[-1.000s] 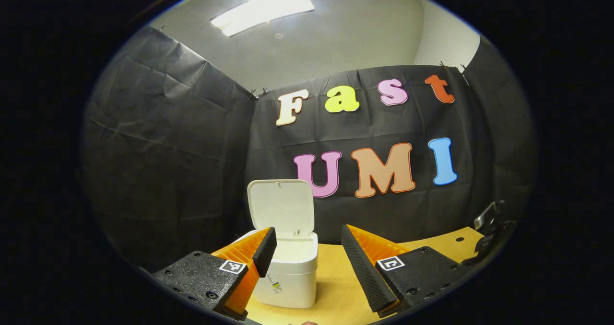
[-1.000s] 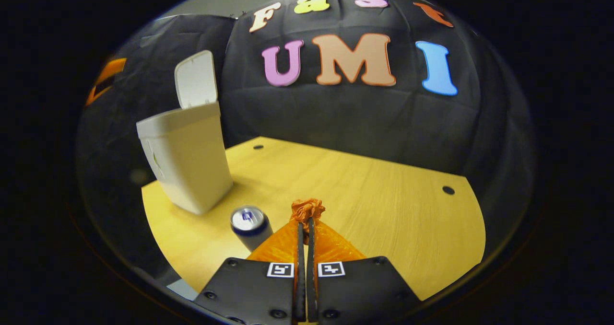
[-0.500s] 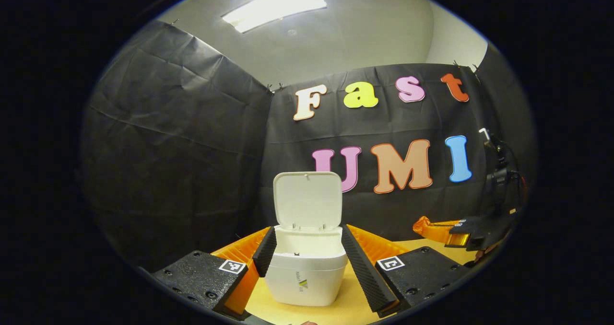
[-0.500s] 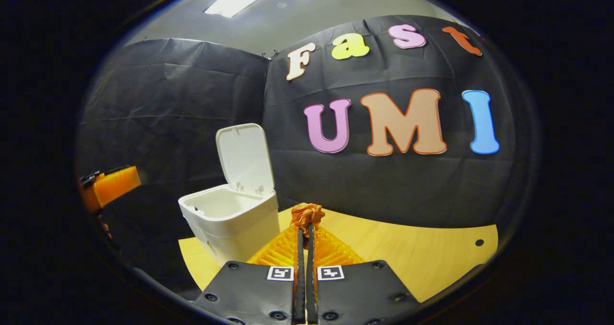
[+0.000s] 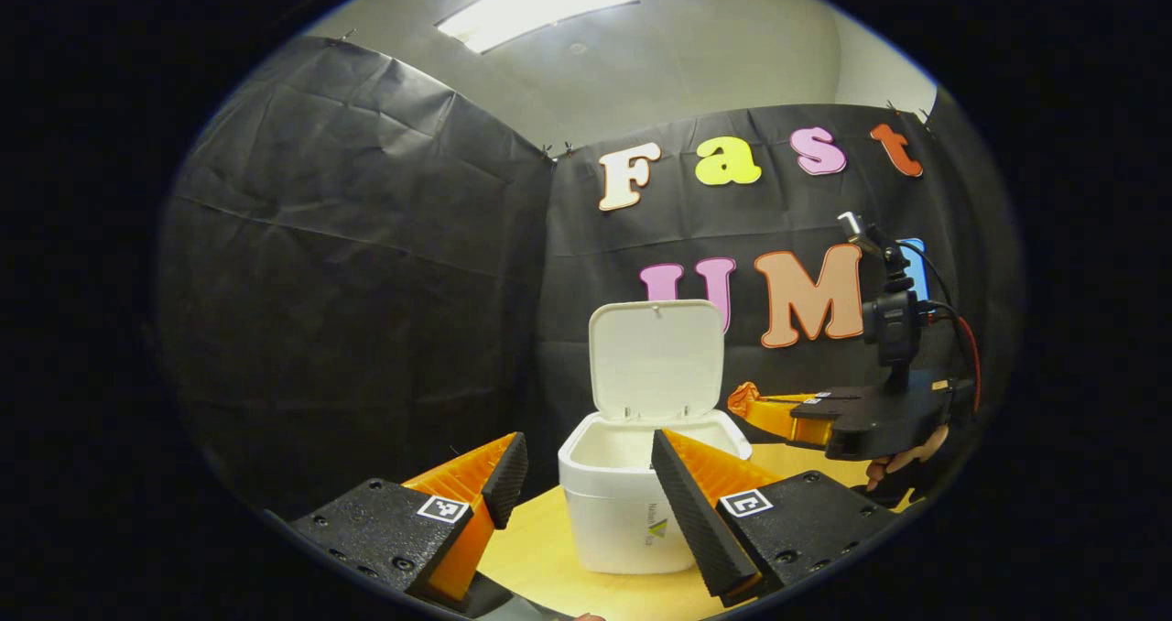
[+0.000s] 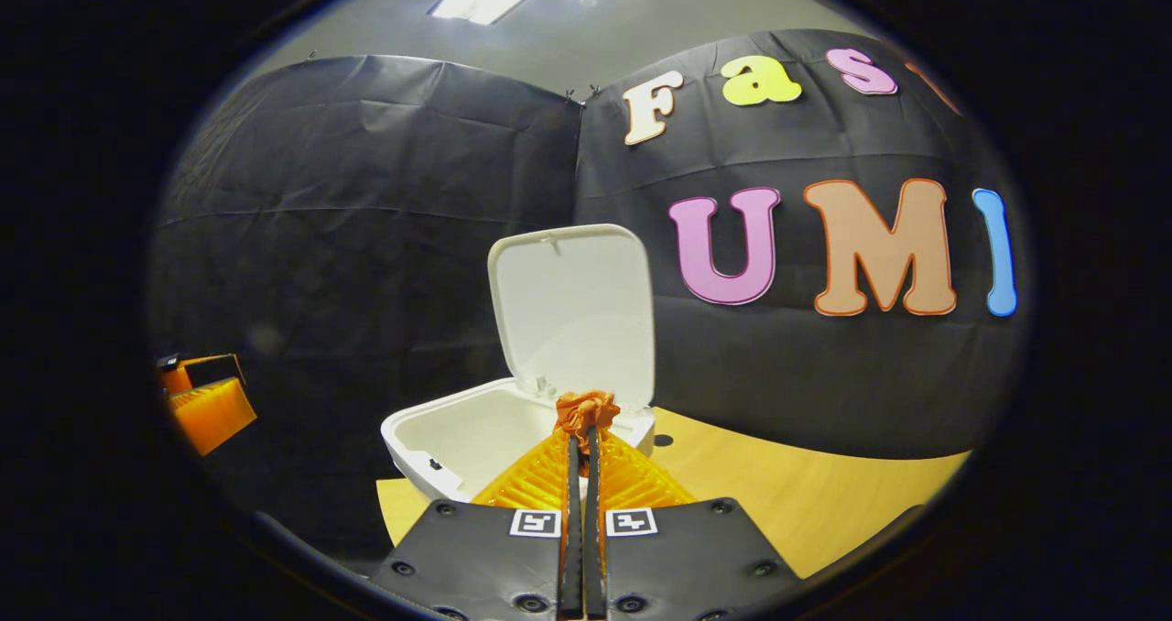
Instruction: Press the lid of the desktop garbage bin to open it, pick up the crumpled paper on the desktop and throw it into the bin, then pick up the pop can on the desktop and drop it into the bin, and finally close the garbage bin lid.
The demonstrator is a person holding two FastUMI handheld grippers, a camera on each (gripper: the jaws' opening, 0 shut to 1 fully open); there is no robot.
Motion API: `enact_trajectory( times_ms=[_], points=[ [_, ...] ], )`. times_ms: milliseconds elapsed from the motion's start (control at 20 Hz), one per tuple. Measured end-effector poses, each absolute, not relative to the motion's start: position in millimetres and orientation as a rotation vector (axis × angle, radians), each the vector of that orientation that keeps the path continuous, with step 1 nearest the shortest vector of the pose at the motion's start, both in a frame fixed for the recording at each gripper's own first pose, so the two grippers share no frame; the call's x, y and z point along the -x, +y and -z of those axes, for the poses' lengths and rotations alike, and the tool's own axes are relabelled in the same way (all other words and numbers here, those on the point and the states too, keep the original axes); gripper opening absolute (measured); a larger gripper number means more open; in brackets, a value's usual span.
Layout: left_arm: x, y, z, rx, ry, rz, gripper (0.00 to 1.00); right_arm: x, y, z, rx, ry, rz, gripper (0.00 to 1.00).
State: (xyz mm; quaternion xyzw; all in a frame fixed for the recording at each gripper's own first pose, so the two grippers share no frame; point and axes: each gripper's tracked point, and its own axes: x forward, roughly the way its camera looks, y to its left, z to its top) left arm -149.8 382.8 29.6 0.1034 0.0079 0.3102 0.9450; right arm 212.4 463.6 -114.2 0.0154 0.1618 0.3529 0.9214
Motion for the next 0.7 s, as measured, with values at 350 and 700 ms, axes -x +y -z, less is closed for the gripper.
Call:
enact_trajectory(
  times_ms=[350, 700],
  points=[
    [150, 390, -31, -0.214, 0.014, -0.631, 0.83, -211, 480, 120, -0.054, 0.350, -0.723, 0.65],
    [109, 347, -30, -0.203, -0.016, -0.496, 0.83, -214, 393, 93, -0.043, 0.254, -0.582, 0.84]
  ],
)
